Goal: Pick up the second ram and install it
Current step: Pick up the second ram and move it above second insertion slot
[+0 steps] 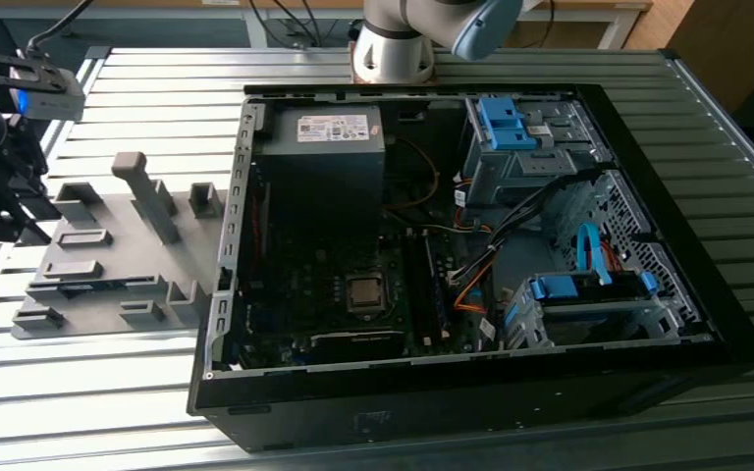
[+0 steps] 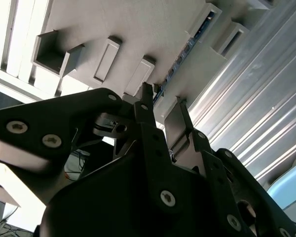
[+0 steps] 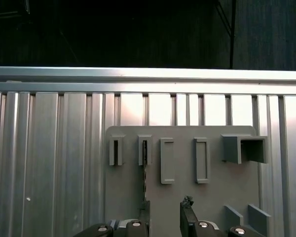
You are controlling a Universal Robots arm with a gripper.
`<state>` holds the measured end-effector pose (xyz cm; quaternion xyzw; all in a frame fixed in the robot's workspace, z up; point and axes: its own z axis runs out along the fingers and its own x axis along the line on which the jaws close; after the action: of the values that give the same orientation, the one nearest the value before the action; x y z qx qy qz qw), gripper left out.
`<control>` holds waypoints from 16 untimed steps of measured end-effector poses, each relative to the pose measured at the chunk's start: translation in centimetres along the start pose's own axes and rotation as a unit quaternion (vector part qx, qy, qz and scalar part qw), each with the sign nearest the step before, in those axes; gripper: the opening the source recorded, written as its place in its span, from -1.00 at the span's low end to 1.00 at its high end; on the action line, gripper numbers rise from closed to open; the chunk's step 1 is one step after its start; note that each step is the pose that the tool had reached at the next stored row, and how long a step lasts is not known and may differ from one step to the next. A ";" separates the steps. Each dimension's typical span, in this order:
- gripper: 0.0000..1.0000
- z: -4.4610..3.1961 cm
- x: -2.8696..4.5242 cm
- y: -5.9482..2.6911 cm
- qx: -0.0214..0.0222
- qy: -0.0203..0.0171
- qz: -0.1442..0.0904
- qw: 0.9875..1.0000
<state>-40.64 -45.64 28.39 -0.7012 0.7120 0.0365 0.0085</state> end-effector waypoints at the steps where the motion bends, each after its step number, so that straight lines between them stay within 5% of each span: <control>1: -0.25 0.18 0.04 -0.01 0.000 0.000 0.000 1.000; 16: -0.25 2.39 1.17 -0.12 0.002 0.002 0.000 1.000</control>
<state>-40.63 -46.66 25.93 -0.7016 0.7118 0.0338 0.0080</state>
